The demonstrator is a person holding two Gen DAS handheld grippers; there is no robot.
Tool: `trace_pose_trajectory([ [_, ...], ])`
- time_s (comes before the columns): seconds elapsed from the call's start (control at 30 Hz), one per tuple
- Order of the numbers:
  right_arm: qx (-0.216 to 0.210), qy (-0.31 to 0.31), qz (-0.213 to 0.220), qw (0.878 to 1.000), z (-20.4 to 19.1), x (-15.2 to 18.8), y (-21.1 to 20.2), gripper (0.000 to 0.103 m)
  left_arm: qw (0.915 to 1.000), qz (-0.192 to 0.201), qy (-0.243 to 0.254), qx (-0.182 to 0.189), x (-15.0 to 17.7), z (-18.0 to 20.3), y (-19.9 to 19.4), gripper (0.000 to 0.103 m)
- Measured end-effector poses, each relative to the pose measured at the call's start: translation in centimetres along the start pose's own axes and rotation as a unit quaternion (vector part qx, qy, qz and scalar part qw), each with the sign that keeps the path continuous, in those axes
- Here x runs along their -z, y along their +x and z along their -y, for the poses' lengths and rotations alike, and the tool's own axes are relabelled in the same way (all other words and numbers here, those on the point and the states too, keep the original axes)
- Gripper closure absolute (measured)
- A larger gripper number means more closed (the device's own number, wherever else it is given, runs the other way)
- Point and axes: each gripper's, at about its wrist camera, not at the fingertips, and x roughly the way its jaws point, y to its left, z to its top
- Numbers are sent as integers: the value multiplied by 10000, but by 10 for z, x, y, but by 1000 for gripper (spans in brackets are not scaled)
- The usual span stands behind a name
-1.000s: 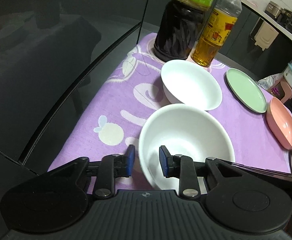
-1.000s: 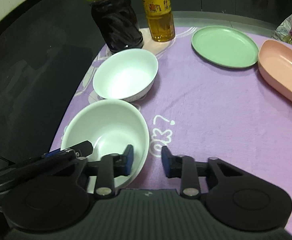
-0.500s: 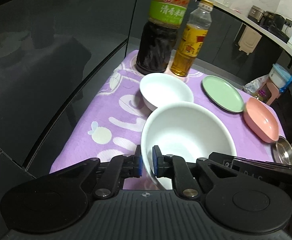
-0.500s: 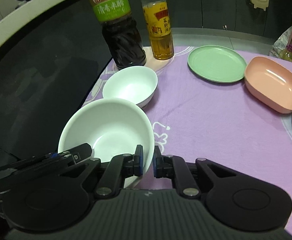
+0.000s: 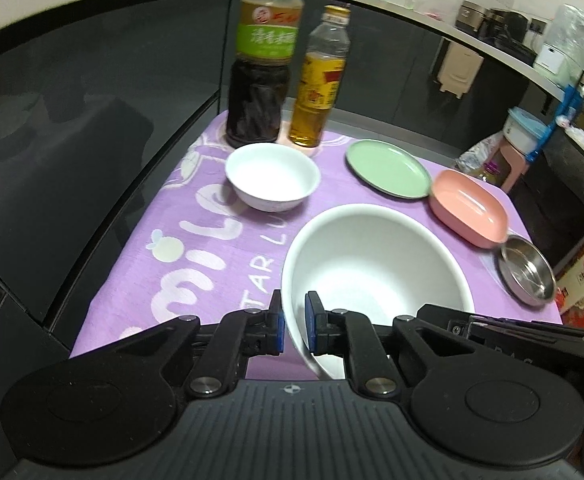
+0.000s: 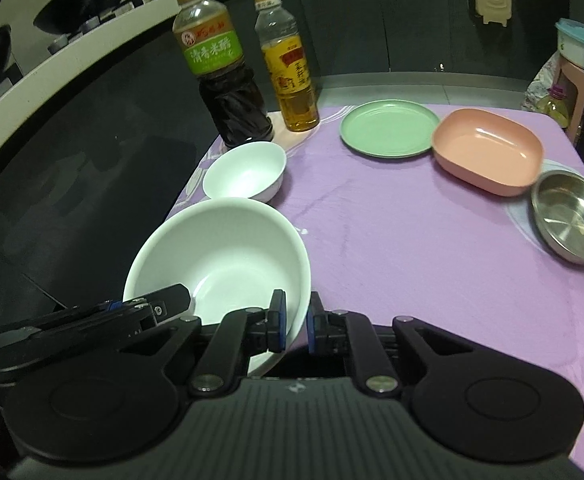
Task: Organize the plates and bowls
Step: 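Carry the large white bowl with the left tool and lower it into the black bowl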
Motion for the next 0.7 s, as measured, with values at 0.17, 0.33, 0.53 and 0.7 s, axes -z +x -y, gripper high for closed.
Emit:
trace_pose_trajectory([
  [0.17,9,132,92,9999,14,12,-18,91,9997,-13,224,78,10,18,-11,93],
  [0.33,24,275,155,9995,30,24,-31,91,9990,-92,398,161,22,35,-17,93],
  [0.53,23,469,193,9987,47,37,-44,90,9978,-177,581,265,34,52,-23,93],
  [0.7,-5,584,187,9981,58,47,-51,90,9969,-270,673,310,43,62,-25,92],
])
